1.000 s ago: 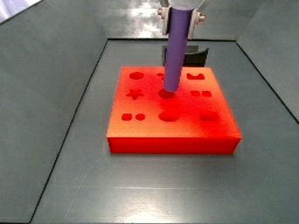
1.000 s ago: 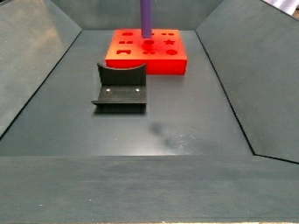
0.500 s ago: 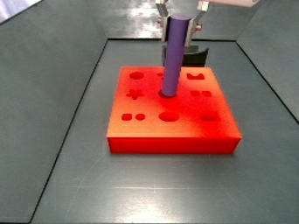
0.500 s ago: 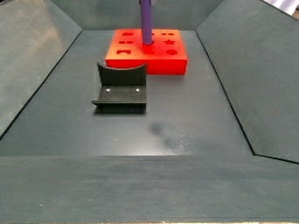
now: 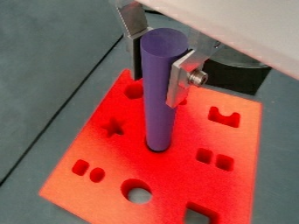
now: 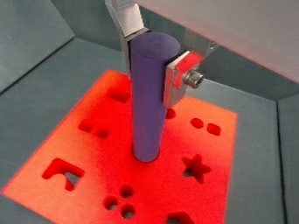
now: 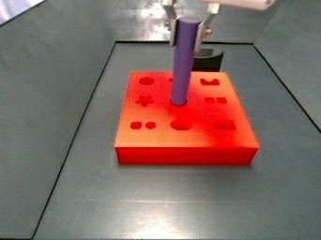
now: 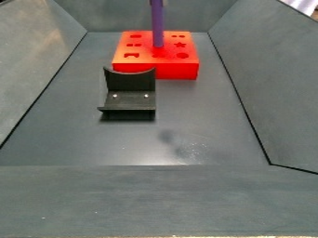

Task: Pick up the round object. Move up. Place the round object on the fixture. Regrasp the round object. Move to above the board. Insert the round object.
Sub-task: Insert the round object.

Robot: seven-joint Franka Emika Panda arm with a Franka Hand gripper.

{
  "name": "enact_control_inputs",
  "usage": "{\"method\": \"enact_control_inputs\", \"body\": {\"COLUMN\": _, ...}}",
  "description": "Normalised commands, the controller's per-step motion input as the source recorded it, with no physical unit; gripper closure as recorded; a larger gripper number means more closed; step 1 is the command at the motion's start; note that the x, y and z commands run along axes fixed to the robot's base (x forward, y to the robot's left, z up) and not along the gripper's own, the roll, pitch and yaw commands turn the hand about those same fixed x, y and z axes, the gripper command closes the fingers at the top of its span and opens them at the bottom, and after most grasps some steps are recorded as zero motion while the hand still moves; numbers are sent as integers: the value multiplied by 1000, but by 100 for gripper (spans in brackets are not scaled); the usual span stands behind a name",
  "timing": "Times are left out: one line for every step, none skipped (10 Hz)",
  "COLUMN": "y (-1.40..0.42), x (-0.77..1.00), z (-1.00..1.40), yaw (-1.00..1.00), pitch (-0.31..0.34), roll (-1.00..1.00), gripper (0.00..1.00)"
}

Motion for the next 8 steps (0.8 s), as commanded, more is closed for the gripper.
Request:
{"method": "enact_control_inputs", "body": {"y": -40, "x": -206, "z": -160, "yaw": 0, "pitch": -150, "roll": -104, "gripper": 100}}
{"method": "enact_control_inputs", "body": {"y": -40, "x": 0, "z": -363, "yaw": 0, "pitch": -133, "roll": -23, "gripper": 100}}
{"method": "enact_control_inputs", "body": {"y": 0, "x": 0, "z": -449, "yaw": -3, "pitch": -113, "roll": 0, "gripper": 100}}
{"method": "enact_control_inputs", "body": {"y": -3, "x": 0, "z": -551, "yaw": 0, "pitch": -156, "roll": 33, "gripper": 100}}
{"method": "enact_control_inputs", "body": {"y": -11, "x": -31, "z": -517, "yaw": 0, "pitch": -173, "roll": 40, "gripper": 100}}
{"method": "enact_control_inputs", "body": {"y": 0, "x": 0, "z": -183, "yaw": 0, "pitch": -86, "roll": -97, "gripper": 100}}
{"method": "enact_control_inputs", "body": {"y": 100, "x": 0, "z": -49, "yaw": -14, "pitch": -49, "roll": -114, "gripper": 100}}
{"method": "enact_control_inputs", "body": {"y": 0, "x": 0, "z": 0, "yaw": 0, "pitch": 0, "roll": 0, "gripper": 100}}
